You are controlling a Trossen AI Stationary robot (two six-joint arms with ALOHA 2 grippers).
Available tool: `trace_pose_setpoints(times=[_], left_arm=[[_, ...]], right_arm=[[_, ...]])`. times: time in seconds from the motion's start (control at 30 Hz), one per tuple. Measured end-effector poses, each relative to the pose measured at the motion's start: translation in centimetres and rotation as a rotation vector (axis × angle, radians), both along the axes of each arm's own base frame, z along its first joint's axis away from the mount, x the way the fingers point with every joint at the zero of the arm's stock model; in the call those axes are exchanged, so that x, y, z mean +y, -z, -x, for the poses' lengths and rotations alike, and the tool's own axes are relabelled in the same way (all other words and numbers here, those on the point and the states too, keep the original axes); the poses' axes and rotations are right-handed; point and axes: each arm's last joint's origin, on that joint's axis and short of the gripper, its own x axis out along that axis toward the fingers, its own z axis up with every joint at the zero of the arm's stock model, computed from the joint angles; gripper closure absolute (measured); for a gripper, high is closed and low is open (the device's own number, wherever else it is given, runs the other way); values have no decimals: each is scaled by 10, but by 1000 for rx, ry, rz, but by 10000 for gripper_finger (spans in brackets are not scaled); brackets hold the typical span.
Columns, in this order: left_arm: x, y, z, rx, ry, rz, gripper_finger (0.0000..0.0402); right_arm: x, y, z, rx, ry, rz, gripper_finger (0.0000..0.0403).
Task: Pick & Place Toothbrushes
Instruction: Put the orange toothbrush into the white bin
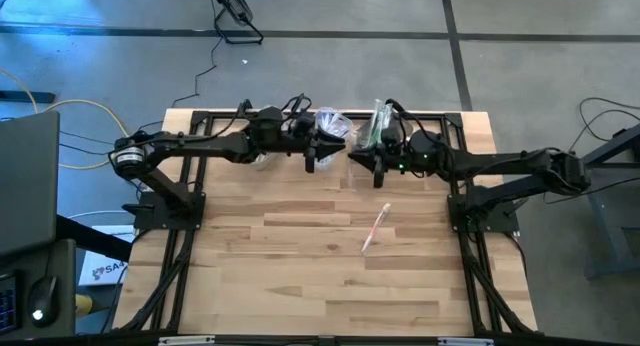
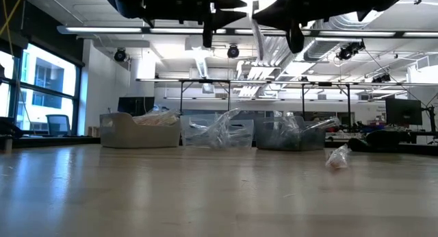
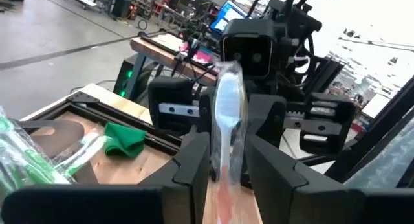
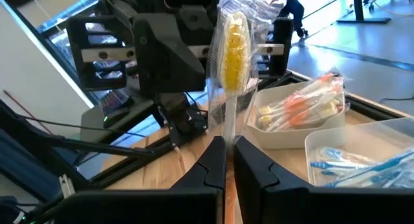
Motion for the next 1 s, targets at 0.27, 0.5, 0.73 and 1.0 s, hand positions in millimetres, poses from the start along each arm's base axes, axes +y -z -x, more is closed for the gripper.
trace_pose_setpoints(times=[0.27, 0.5, 0.73, 1.0], left_arm=[[-14, 4, -6, 13, 21, -18, 303], [-19, 13, -14, 29, 0, -14, 303], [-19, 13, -15, 21, -9, -15, 303], [-18, 12, -14, 21, -32, -14, 303]], right_arm=[[0, 1, -2, -5, 4, 9, 399], [0, 9, -8, 23, -6, -9, 399], [0, 8, -8, 13, -11, -6, 399], [0, 7, -9, 7, -31, -6, 399]])
